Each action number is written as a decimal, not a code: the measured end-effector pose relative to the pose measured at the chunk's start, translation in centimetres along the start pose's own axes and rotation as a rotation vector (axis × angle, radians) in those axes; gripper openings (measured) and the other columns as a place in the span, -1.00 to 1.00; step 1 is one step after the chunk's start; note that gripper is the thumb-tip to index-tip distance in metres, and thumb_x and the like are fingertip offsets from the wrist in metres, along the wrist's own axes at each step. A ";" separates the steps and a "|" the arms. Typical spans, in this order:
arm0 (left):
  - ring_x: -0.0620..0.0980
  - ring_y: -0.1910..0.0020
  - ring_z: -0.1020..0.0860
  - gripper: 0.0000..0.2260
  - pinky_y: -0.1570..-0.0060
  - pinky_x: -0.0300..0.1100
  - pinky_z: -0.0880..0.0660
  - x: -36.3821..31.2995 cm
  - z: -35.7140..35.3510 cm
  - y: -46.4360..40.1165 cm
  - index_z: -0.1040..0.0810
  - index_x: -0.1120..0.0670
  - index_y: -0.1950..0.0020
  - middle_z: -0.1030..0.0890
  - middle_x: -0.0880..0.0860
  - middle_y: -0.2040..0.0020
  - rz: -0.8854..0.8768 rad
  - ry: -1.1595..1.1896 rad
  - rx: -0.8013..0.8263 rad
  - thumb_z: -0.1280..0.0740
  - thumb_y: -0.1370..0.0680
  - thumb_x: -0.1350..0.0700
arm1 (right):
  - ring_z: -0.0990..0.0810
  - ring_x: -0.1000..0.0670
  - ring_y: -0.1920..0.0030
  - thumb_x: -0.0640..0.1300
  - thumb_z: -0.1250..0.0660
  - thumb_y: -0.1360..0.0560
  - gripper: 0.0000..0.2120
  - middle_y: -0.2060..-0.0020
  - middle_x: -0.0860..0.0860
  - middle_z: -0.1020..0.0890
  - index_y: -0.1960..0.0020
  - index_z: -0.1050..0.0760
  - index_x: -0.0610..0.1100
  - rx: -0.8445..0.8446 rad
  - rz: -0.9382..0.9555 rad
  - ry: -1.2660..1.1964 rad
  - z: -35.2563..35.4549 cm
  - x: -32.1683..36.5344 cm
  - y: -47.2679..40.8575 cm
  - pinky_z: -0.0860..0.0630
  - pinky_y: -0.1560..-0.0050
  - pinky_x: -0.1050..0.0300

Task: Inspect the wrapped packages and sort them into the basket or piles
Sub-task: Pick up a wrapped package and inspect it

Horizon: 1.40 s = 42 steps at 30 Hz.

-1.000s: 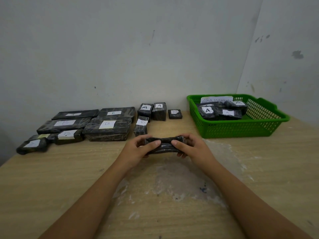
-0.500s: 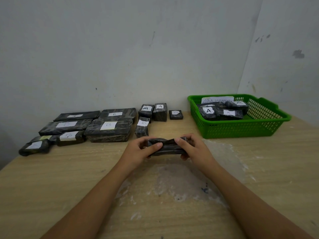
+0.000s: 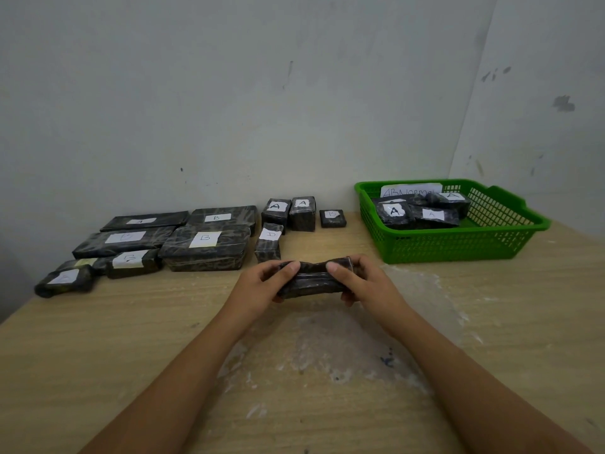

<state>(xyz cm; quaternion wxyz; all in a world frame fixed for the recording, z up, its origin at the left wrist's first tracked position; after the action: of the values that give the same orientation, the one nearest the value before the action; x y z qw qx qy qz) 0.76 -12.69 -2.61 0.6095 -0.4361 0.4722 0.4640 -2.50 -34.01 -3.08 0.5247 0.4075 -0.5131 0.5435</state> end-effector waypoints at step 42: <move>0.00 0.28 -0.67 -0.54 0.23 -0.15 -0.54 -0.8 0.5 0.4 -0.65 0.10 -0.06 -0.73 0.06 0.19 -0.006 -0.085 0.013 -0.41 -0.42 -0.27 | -0.65 0.06 0.21 0.01 -0.50 -0.45 -0.62 0.08 -0.06 -0.72 -0.19 -0.59 -0.14 0.072 0.041 -0.090 0.4 1.0 0.2 -0.55 0.33 0.16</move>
<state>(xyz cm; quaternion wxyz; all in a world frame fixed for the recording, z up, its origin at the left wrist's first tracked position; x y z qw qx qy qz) 0.36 -12.25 -1.76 0.6333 -0.4136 0.4473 0.4772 -2.85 -34.20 -2.07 0.4747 0.4395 -0.5246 0.5534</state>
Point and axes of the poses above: each hand's wrist, its own y-axis away from the middle knuckle, its own z-axis out of the back of the hand, x = y × z, the point moved 2 cm from there along -y, towards the middle knuckle
